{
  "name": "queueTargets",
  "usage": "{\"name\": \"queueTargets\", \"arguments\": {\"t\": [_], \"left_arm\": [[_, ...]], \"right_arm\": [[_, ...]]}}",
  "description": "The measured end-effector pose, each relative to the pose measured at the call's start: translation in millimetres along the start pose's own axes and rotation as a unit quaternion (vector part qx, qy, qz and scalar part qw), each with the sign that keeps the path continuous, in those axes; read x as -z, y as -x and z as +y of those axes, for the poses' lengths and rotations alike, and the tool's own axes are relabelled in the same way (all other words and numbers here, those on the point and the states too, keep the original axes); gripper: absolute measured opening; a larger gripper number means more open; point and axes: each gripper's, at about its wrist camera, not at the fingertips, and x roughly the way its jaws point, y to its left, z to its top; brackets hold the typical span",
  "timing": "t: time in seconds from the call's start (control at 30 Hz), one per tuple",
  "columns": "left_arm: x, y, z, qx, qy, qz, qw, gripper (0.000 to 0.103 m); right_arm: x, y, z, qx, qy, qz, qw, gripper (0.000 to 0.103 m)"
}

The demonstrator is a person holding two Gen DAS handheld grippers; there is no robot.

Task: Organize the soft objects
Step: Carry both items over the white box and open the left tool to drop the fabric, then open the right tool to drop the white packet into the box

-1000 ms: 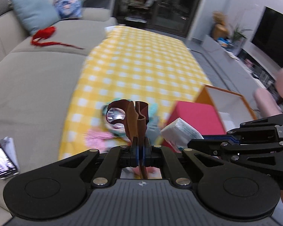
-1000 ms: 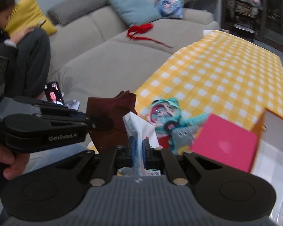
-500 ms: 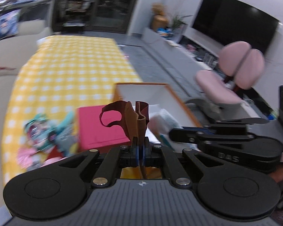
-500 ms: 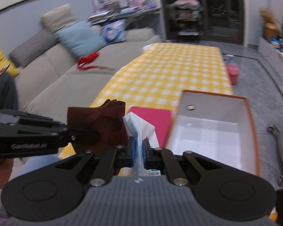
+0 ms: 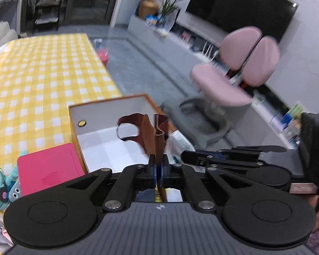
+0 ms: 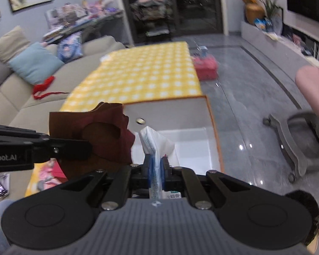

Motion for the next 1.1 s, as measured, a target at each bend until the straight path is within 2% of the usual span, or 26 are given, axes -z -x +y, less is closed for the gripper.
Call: {"name": "queueTargets", "arguments": {"t": [0.1,0.3,0.53,0.77,0.87,0.97,1.1], "left_arm": [[-4,-34,10,-0.033,-0.01,0.029,0.999,0.003],[-7,-85,35,-0.045,0.002,0.089,0.995,0.003],[-2,-114,36,-0.089,-0.014,0.131,0.9873,0.004],[1,-114,39,-0.1,-0.009,0.13,0.9863,0.013],[2,-107,39,-0.104,-0.003,0.121,0.9872,0.024],[2,-98,40,-0.108,0.005,0.105,0.9886,0.032],[5,-74,37,-0.107,0.015,0.073,0.9915,0.033]], "right_arm": [[-2,-29,-3,0.013,0.006,0.013,1.0,0.005],[-1,-87,-2,0.032,0.024,0.052,0.998,0.005],[5,-131,3,0.054,0.05,0.105,0.992,0.006],[12,-135,8,0.052,0.058,0.114,0.99,0.012],[11,-132,10,0.049,0.057,0.116,0.99,0.012],[10,-127,12,0.045,0.061,0.113,0.991,0.024],[10,-115,19,0.037,0.068,0.102,0.992,0.029]]}}
